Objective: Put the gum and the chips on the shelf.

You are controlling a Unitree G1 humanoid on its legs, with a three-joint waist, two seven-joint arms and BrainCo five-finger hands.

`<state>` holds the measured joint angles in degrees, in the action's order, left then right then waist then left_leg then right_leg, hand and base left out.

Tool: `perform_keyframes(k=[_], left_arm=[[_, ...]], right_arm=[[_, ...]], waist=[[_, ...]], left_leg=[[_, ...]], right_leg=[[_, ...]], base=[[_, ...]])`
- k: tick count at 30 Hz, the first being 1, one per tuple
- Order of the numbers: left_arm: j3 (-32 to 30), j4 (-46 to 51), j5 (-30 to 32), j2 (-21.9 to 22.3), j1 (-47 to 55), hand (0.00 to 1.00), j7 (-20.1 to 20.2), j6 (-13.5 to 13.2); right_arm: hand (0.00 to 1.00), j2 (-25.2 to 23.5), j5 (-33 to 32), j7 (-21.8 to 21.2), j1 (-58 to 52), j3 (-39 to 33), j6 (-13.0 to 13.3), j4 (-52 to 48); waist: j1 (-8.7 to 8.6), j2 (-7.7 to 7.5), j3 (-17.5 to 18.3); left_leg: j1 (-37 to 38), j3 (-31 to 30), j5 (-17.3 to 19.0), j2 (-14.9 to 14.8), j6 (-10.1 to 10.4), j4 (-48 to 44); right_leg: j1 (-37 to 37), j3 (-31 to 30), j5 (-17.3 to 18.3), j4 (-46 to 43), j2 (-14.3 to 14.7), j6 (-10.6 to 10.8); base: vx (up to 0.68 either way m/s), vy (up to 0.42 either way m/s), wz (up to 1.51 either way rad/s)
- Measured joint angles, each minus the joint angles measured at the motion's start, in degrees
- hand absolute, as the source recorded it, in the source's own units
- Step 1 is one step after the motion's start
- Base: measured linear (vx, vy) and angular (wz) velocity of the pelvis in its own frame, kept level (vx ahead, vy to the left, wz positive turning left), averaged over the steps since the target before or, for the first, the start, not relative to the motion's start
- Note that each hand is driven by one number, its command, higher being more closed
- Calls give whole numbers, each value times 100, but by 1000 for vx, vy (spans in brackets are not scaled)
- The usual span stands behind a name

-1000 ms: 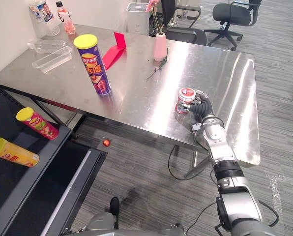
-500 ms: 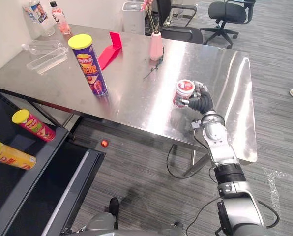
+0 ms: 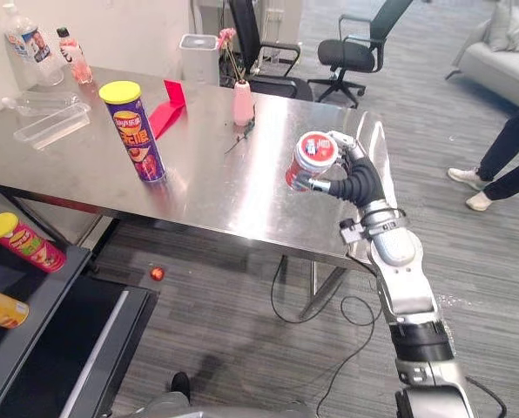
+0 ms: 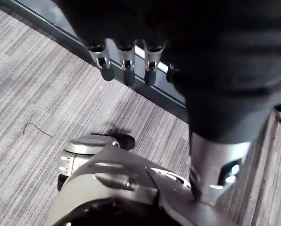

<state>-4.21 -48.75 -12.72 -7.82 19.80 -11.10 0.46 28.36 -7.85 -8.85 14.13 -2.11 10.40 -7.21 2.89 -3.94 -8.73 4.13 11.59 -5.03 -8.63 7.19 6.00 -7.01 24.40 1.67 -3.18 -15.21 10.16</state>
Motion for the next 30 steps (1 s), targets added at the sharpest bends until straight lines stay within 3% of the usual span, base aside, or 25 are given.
perform_keyframes(k=[8,15,18,20,21,22,23,24,26,27,28,29,30], left_arm=[[-74,-89,-4,-26,3,0,-127,13],[-308,-64,-88,48,4,0,-240,19],[-534,140,-509,203,8,0,-444,-37],[-647,188,-506,332,8,0,-505,-77],[-665,202,-520,420,14,0,-565,-119],[-665,217,-519,428,16,0,-572,-130],[-671,259,-519,456,6,0,-593,-182],[-709,230,-526,486,-9,0,-581,-201],[-774,0,-570,499,105,0,-479,-139],[-862,-72,-638,507,194,0,-447,-102],[-904,-91,-631,509,236,0,-429,-100],[-997,-151,-623,513,325,0,-411,-101],[-1045,-226,-612,562,296,0,-389,-90]], right_arm=[[100,-35,-145,-223,-495,-146,-12,-565],[100,-296,-404,-335,-751,-99,-34,-589],[100,-459,-451,-385,-532,276,-57,-516],[100,-499,-446,-396,-204,463,-81,-397],[100,-497,-443,-381,88,536,-106,-180],[100,-495,-443,-372,114,532,-106,-137],[100,-430,-428,-309,109,438,-108,-50],[100,-409,-345,-271,3,222,-89,-52],[100,-480,-343,-191,-271,91,-42,-117],[100,-455,-342,-172,-472,41,-36,-227],[100,-456,-342,-155,-586,-1,-35,-293],[100,-445,-342,-156,-769,-81,-32,-405],[100,-424,-343,-158,-795,-189,-37,-418]], waist=[[-30,-157,145],[-46,-196,271],[99,-170,229],[215,-60,128],[277,109,-4],[278,111,-15],[186,49,-45],[225,104,-106],[214,42,-104],[169,32,-100],[110,48,-93],[-10,143,-45],[-114,341,18]], left_leg=[[-21,0,-28,-24,5,0],[-223,-160,-88,-74,25,-43],[-714,-623,-197,-164,37,-395],[-932,-702,-201,-205,34,-712],[-1222,-392,-463,-170,-311,-1062],[-1282,-259,-561,-133,-434,-1099],[-1317,379,-1204,48,-976,-790],[-1394,1651,-264,-74,-1395,-1652],[-1193,2925,877,-143,-1605,-3120],[-855,3259,1279,-147,-1435,-3534],[-677,3304,1395,-187,-1305,-3612],[-340,3329,1372,-367,-1180,-3475],[-267,3165,1443,-267,-901,-2989]], right_leg=[[98,-73,65,-108,3,-2],[172,70,73,-153,59,-17],[145,527,97,-161,174,-61],[22,776,125,-164,235,-104],[-134,1065,317,-222,287,-248],[-152,1085,362,-220,301,-277],[-274,1257,451,-132,294,-496],[-403,1808,467,-222,191,-492],[-457,2242,483,-364,-152,-468],[-507,2473,445,-357,-325,-526],[-558,2593,436,-344,-363,-539],[-562,2810,410,-389,-364,-490],[-471,2996,377,-502,-368,-434]], base=[[-37,-5,-1],[4,-11,10],[-22,-55,61],[-90,-50,94],[-130,-28,112],[-233,-33,183],[-285,33,187],[-271,56,198],[-184,82,128],[-104,43,107],[-45,37,114],[-48,114,119],[-70,162,108]])
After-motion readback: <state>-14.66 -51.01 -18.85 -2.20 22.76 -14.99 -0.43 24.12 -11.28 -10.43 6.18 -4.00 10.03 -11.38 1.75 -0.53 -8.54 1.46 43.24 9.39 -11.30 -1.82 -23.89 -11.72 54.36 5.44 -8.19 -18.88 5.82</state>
